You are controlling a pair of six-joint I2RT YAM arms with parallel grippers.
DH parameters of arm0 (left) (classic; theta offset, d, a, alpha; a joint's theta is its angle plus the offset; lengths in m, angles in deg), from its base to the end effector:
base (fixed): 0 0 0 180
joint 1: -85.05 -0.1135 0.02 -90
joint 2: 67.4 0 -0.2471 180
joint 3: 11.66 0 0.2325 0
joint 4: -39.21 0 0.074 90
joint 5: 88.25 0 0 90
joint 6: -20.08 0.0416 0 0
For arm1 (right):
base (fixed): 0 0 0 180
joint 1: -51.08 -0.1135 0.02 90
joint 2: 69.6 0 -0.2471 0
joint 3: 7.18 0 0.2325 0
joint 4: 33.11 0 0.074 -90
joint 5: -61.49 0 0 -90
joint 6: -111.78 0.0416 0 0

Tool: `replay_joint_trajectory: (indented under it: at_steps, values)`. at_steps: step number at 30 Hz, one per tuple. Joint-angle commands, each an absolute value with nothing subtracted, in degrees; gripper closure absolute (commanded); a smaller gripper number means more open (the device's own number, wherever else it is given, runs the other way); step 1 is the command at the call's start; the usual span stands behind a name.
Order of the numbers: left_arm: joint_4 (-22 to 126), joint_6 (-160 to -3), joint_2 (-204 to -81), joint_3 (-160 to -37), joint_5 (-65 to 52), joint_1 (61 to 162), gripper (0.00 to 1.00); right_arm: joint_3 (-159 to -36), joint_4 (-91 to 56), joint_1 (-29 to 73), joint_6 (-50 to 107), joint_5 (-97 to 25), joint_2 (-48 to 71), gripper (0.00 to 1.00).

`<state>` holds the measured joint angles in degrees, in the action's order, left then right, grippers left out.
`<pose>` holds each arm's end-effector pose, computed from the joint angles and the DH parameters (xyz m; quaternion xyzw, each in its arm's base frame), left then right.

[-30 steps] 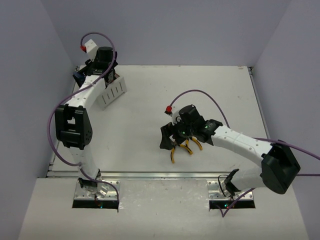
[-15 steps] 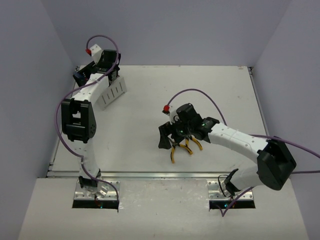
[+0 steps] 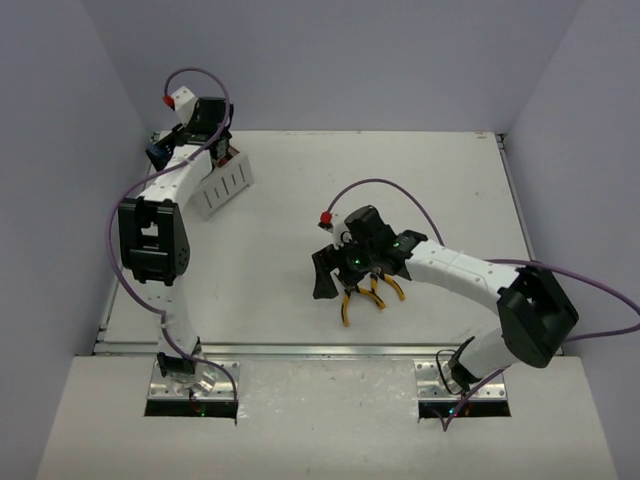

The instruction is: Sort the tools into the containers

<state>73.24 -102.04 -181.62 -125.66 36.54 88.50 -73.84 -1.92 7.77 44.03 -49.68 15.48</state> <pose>0.4439 -0.0030 0.2771 -0.3443 0.7827 0.1154 0.5056 0.2025 0.2116 0.2003 -0.2309 0.8954 0.3287 0.1920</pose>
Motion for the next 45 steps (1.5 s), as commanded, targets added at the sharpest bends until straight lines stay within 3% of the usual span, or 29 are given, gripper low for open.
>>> replay_joint_trajectory:
  at_steps: [1, 11, 27, 45]
  values:
    - [70.4, -101.3, -182.0, -128.9, 36.1, 86.8, 0.54, -77.4, -2.4, 7.6, 43.3, -51.0, 16.6, 0.01]
    - [68.7, -96.9, -183.9, -131.5, 34.3, 86.5, 1.0, -78.4, -2.2, 7.5, 42.7, -50.7, 18.1, 0.01]
    - [70.2, -84.2, -182.9, -136.7, 40.5, 89.9, 1.0, -76.9, -2.5, 7.6, 43.0, -50.8, 15.7, 0.01]
    - [77.0, -79.1, -192.2, -145.2, 42.7, 94.1, 0.99, -75.0, -2.9, 7.5, 42.7, -49.9, 13.6, 0.01]
